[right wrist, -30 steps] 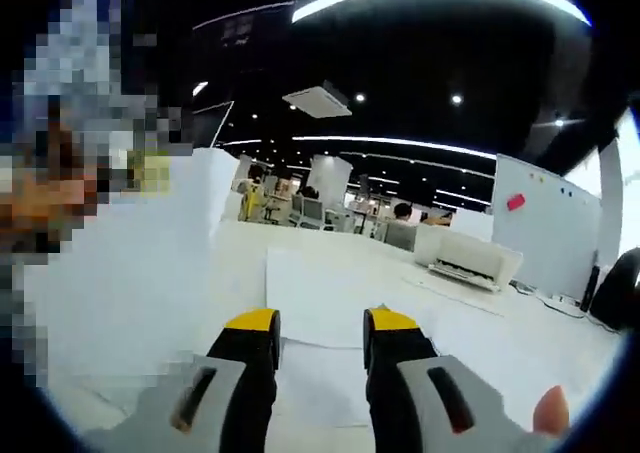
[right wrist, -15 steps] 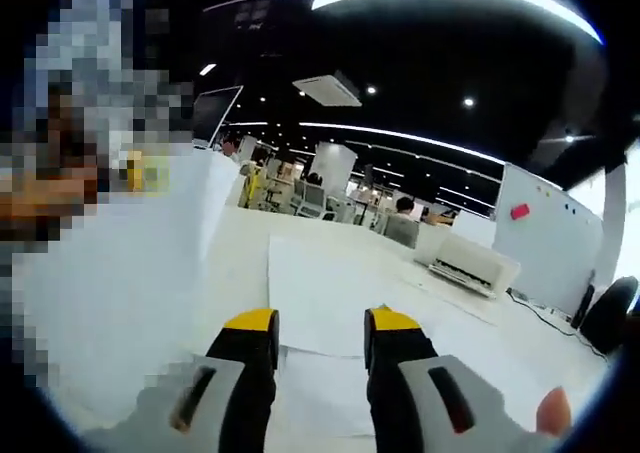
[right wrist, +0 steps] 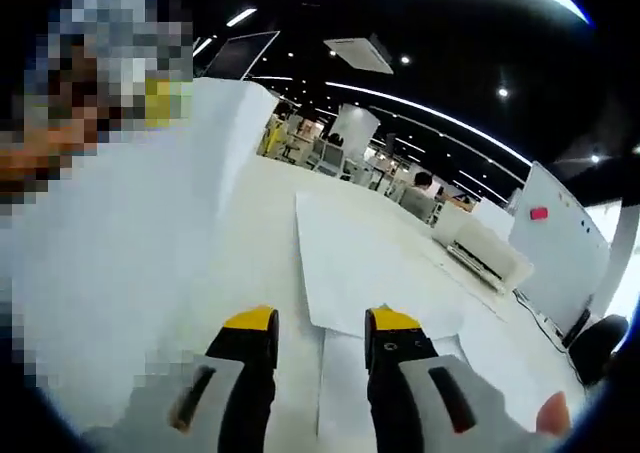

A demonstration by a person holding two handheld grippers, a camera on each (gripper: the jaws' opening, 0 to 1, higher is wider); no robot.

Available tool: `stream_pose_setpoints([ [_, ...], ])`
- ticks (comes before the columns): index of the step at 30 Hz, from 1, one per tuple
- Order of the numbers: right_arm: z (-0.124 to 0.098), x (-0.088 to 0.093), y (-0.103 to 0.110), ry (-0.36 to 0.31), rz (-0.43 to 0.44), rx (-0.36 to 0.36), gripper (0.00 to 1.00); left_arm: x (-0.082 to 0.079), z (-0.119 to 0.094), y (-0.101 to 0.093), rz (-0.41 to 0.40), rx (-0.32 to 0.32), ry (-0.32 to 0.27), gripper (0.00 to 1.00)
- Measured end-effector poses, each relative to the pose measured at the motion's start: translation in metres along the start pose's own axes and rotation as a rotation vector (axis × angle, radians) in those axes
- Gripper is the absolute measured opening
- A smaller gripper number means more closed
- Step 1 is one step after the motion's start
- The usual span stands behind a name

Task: Organize the stack of printing papers by aligning and flattening the scattered papers on the table

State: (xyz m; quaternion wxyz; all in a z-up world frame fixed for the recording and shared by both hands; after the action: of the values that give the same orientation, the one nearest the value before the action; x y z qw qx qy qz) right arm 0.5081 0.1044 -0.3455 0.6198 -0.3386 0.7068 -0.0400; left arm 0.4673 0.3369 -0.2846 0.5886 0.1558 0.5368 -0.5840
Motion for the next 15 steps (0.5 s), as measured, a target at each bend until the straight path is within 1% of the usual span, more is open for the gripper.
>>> stream_pose_setpoints([
  [3, 0.004, -0.001, 0.0, 0.0, 0.006, 0.011, 0.31, -0.002, -0.001, 0.001, -0.017, 0.009, -0.013, 0.06],
  [7, 0.011, -0.002, -0.005, 0.005, -0.03, 0.039, 0.31, -0.001, 0.0, -0.001, -0.018, 0.008, -0.017, 0.06],
  [9, 0.016, -0.002, -0.01, 0.007, -0.054, 0.05, 0.31, 0.0, 0.001, 0.0, -0.013, 0.002, -0.009, 0.06],
  [13, 0.02, -0.002, -0.011, 0.009, -0.072, 0.059, 0.31, 0.0, 0.0, 0.0, -0.013, 0.0, -0.006, 0.06],
  [15, 0.02, -0.002, -0.013, 0.011, -0.089, 0.074, 0.31, 0.0, 0.0, 0.0, -0.016, 0.0, -0.01, 0.06],
])
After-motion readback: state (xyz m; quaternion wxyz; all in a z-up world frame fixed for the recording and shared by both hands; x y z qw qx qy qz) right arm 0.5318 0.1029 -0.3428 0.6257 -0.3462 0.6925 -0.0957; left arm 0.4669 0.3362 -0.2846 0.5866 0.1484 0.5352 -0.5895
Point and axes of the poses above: the point that each gripper's makers call its tool centre point, and the gripper's own axes: z roughly forward along the fingers, y roughly to its left, x roughly out of its underside, the point moved 2 cm from there along -z, roughly backward along the fingers, and after that the axes turned 12 degrees about x, right-handed, at the moved point
